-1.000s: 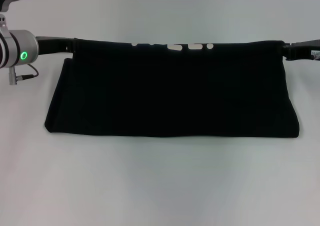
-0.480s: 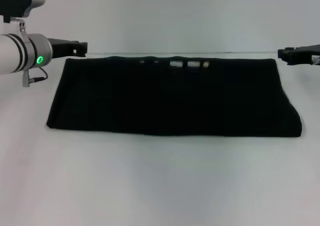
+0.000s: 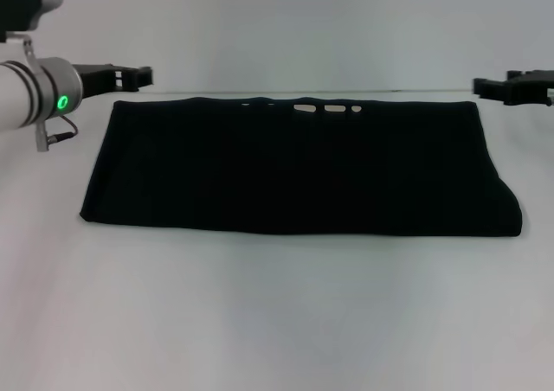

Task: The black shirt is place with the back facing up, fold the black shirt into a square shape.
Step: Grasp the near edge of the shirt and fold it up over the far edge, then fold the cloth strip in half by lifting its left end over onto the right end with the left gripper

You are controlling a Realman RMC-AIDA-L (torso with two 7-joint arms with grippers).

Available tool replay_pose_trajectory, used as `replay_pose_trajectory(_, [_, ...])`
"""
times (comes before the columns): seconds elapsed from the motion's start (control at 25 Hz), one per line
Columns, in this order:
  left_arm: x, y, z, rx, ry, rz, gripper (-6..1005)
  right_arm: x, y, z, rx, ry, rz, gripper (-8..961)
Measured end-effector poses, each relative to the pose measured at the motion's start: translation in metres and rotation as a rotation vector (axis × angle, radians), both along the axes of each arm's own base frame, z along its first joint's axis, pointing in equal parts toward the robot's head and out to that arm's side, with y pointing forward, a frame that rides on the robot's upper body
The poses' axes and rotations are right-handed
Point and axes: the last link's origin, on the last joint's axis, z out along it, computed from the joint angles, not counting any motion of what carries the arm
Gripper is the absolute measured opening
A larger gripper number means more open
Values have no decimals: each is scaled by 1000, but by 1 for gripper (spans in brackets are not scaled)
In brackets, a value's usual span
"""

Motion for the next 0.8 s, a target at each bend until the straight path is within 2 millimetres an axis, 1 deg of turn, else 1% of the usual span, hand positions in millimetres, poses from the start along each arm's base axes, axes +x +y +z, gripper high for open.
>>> replay_pose_trajectory(0.08, [5, -10, 4, -85, -88, -26, 558, -6, -8, -1, -48, 79, 36, 587])
replay_pose_trajectory(0.16, [10, -25, 6, -193, -181, -64, 635, -11, -19, -2, -101, 168, 76, 650])
replay_pose_trajectory(0.28, [14, -56, 17, -340, -350, -130, 750, -16, -37, -5, -157, 280, 125, 654])
replay_pose_trajectory(0.36, [13, -72, 25, -398, -450, -152, 824, -20, -47, -10, -196, 326, 155, 657])
replay_pose_trajectory(0.44, [11, -85, 31, -439, -514, -152, 895, -23, -56, -18, -238, 341, 186, 660])
replay_pose_trajectory(0.52, [7, -94, 34, -468, -543, -136, 965, -28, -64, -27, -284, 332, 231, 663])
replay_pose_trajectory(0.6, [0, -104, 35, -493, -552, -97, 965, -33, -70, -35, -327, 311, 276, 666])
replay_pose_trajectory(0.72, [-11, -113, 33, -522, -541, -27, 965, -42, -76, -43, -395, 264, 339, 770])
replay_pose_trajectory(0.8, [-18, -117, 31, -536, -523, 23, 965, -49, -78, -44, -434, 237, 377, 839])
